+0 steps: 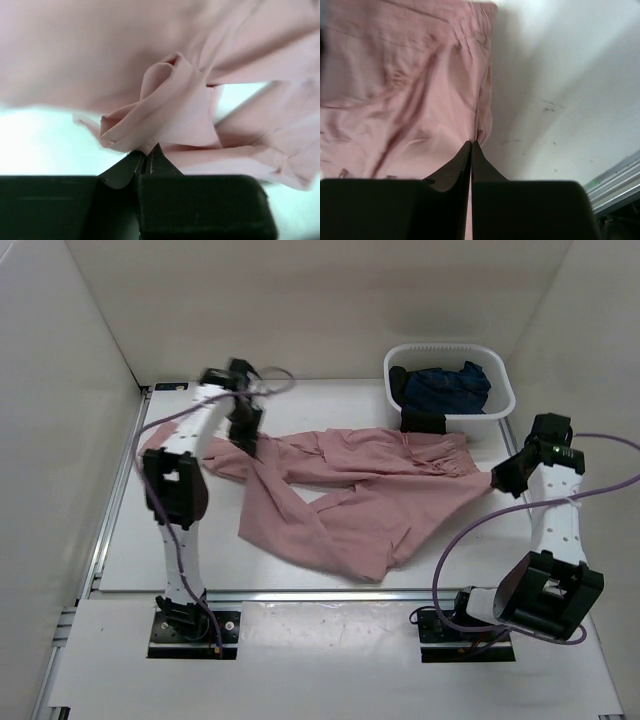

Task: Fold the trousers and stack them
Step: Flatten the trousers out

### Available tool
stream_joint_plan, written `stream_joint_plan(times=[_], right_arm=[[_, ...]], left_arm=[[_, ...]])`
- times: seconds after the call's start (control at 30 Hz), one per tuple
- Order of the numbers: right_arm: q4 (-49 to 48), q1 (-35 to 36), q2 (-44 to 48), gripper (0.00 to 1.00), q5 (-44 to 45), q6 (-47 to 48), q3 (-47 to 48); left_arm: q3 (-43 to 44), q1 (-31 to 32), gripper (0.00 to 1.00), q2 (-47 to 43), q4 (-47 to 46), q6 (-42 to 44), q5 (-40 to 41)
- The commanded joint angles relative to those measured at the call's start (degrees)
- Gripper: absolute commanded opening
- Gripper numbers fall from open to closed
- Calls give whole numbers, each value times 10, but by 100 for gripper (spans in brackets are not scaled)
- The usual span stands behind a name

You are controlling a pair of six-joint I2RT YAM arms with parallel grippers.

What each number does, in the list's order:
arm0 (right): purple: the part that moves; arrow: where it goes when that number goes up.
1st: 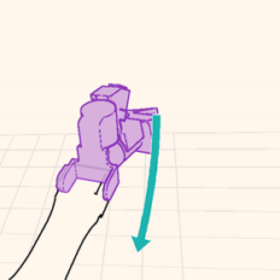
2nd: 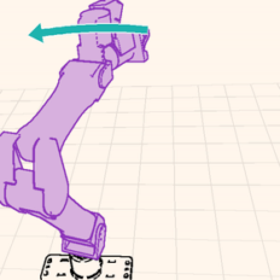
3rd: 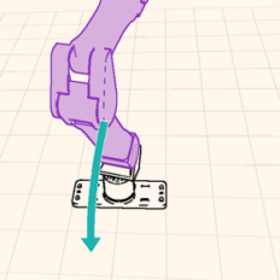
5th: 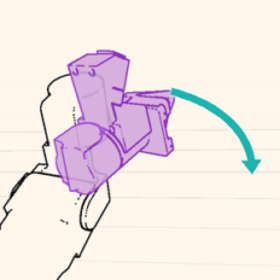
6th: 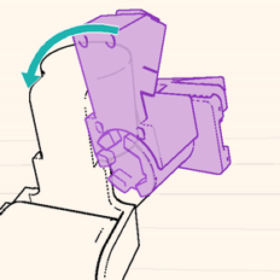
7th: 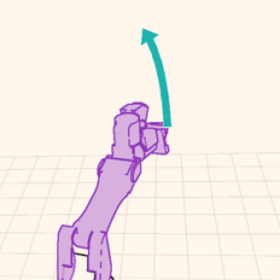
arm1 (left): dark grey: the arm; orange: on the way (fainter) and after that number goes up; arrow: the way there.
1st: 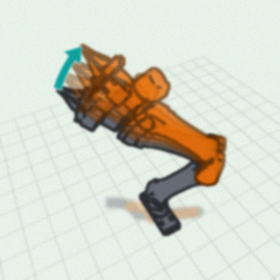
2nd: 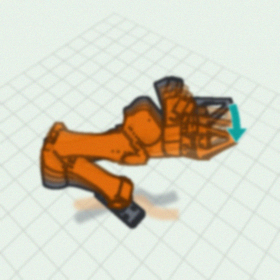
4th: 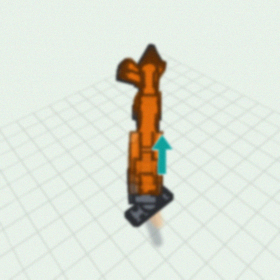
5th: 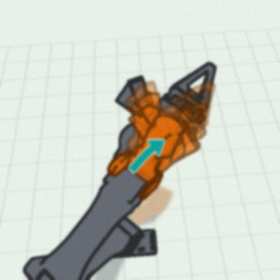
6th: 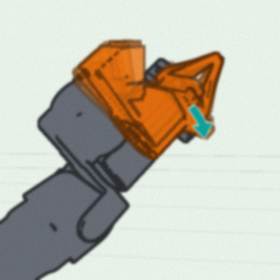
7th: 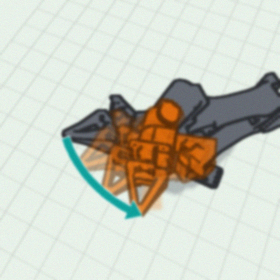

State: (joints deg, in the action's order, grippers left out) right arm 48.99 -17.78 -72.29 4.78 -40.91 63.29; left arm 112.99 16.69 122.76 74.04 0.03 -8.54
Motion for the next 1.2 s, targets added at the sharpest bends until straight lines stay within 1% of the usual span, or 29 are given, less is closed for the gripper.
stream_joint_plan(times=[0.0, 0.03, 0.1, 0.13, 0.17, 0.23, 0.27, 0.3, 0.33, 0.37, 0.4, 0.43, 0.47, 0.57, 0.6, 0.63, 0.7, 0.73, 0.8, 0.87, 0.93, 0.97, 1.03, 1.07, 1.1, 1.13, 1.17], right_arm=[[33, -2, -28, 0, 11, 23, 128], [41, -2, -37, 0, 19, 23, 182], [54, -2, -58, 0, 19, 23, 219], [60, -14, -58, 0, 0, 15, 226], [60, -19, -58, 0, -16, 10, 219], [60, -24, -58, 0, -40, 2, 186], [60, -30, -38, 0, -47, -5, 141], [55, -30, -26, 0, -52, -5, 114], [55, -37, -12, 0, -52, -12, 86], [55, -37, 19, 0, -46, -19, 31], [55, -37, 34, 0, -46, -19, 6], [55, -37, 62, 0, -46, -25, -18], [55, -37, 75, 0, -46, -30, -65], [60, -37, 124, 0, -41, -36, -136], [60, -37, 133, 0, -36, -36, -180], [55, -37, 149, 0, -35, -41, -201], [47, -37, 154, 0, -35, -41, -246], [47, -37, 154, 0, -35, -41, -252], [47, -37, 154, 0, -17, -41, -241], [47, -37, 149, 0, -4, -35, -216], [54, -37, 129, 0, 8, -13, -170], [54, -37, 122, 0, -1, -3, -159], [54, -37, 110, 21, -26, 11, -152], [39, -37, 109, 45, -49, 11, -164], [31, -37, 109, 55, -56, 11, -177], [23, -37, 115, 60, -62, -3, -205], [-9, -37, 115, 62, -71, -10, -221]], left_arm=[[83, -140, 14, -120, 4, 0, 106], [98, -211, 14, -120, 14, 0, 106], [92, -275, 14, -150, 14, 0, 113], [81, -303, 14, -162, 14, 0, 113], [48, -352, 14, -191, 14, 0, 118], [3, -397, 14, -226, 8, 0, 118], [-21, -439, 14, -263, 8, 0, 118], [-77, -458, 14, -282, 1, 0, 127], [-111, -478, 14, -301, -6, 0, 136], [-147, -515, 14, -339, -27, 0, 156], [-221, -532, 14, -358, -39, 0, 162], [-259, -551, 14, -376, -49, 0, 162], [-331, -581, 14, -410, -67, 0, 162], [-441, -615, 14, -452, -95, 0, 156], [-474, -632, 14, -470, -105, 0, 156], [-532, -640, 14, -476, -121, 0, 150], [-578, -661, 14, -482, -144, 0, 150], [-607, -667, 14, -482, -156, 0, 156], [-614, -678, 14, -474, -186, 0, 156], [-585, -691, 14, -461, -191, 0, 150], [-551, -691, 14, -452, -191, 0, 143], [-520, -691, 14, -443, -191, 0, 136], [-495, -691, 14, -430, -160, 0, 118], [-480, -691, 14, -430, -151, 0, 112], [-480, -691, 14, -430, -143, 0, 106], [-480, -691, 14, -430, -138, 0, 99], [-480, -691, 14, -430, -137, 0, 99]])
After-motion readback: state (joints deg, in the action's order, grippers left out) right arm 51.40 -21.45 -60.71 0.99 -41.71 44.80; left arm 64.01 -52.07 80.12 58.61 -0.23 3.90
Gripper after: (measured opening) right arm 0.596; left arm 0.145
